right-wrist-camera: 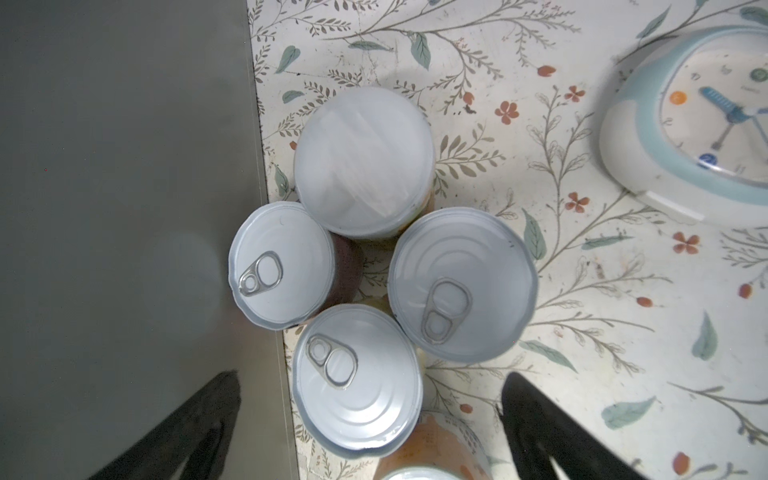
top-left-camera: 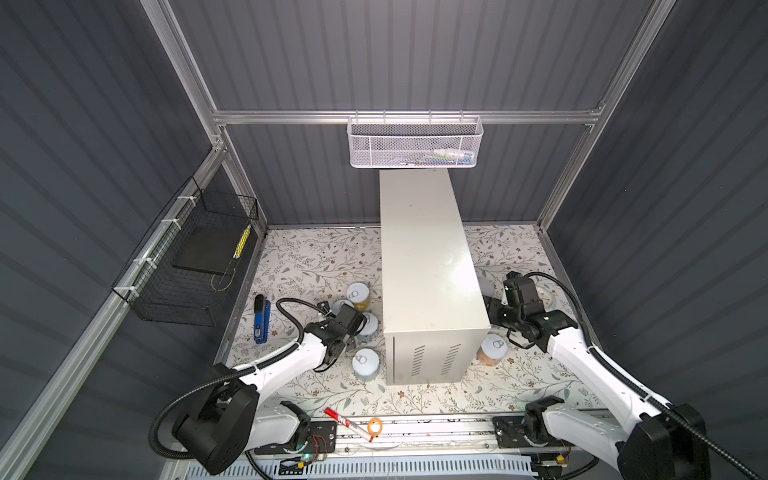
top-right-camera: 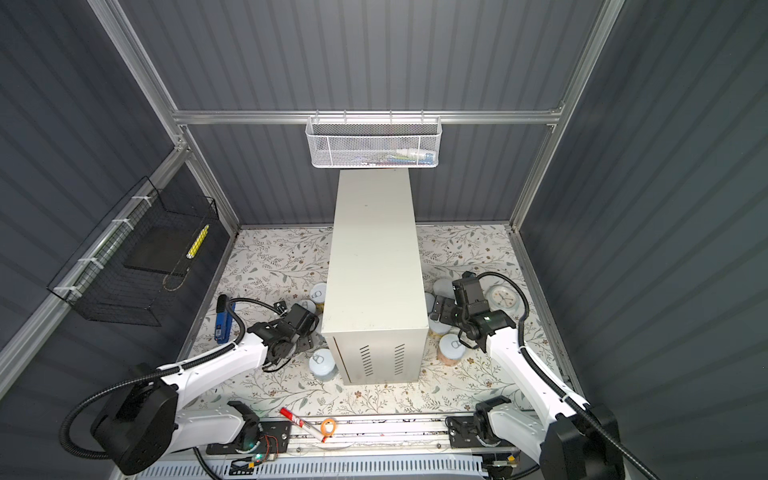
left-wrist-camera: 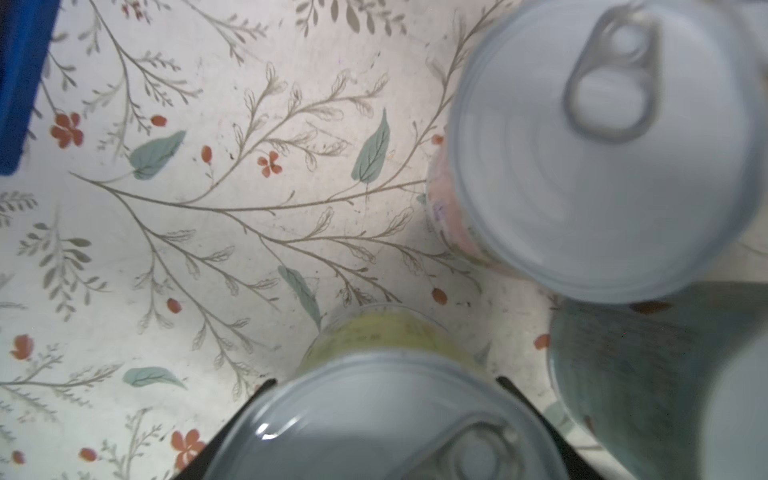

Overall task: Place and organize the canned foods onto the counter
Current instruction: 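Lift the green-labelled can with the left gripper onto the cabinet top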

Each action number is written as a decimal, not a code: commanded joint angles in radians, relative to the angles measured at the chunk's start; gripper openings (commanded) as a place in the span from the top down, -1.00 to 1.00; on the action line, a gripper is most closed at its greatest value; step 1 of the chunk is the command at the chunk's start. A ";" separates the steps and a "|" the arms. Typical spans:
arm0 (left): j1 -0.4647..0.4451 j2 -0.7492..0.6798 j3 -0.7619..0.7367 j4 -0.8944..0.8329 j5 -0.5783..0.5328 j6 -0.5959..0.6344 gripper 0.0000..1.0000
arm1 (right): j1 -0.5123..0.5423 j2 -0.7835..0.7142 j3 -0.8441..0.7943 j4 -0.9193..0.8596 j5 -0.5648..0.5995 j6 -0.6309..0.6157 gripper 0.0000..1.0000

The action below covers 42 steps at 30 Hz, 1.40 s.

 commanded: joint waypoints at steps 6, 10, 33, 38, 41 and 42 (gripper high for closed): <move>0.005 -0.092 0.441 -0.372 -0.028 0.180 1.00 | 0.004 -0.041 0.048 -0.053 0.018 -0.007 -0.98; 0.005 -0.024 0.671 -0.506 -0.108 0.273 1.00 | 0.005 -0.066 0.053 -0.059 0.019 0.001 -0.98; 0.049 0.520 1.821 -0.856 0.455 0.768 1.00 | 0.005 -0.143 0.047 -0.066 0.008 0.029 -0.98; 0.043 0.552 1.859 -0.828 0.489 0.775 1.00 | 0.005 -0.159 0.041 -0.075 0.006 0.034 -0.98; 0.027 0.569 1.892 -0.823 0.488 0.800 1.00 | 0.004 -0.164 0.049 -0.090 0.017 0.026 -0.98; 0.019 0.574 1.902 -0.822 0.476 0.803 1.00 | 0.004 -0.165 0.052 -0.092 0.020 0.021 -0.98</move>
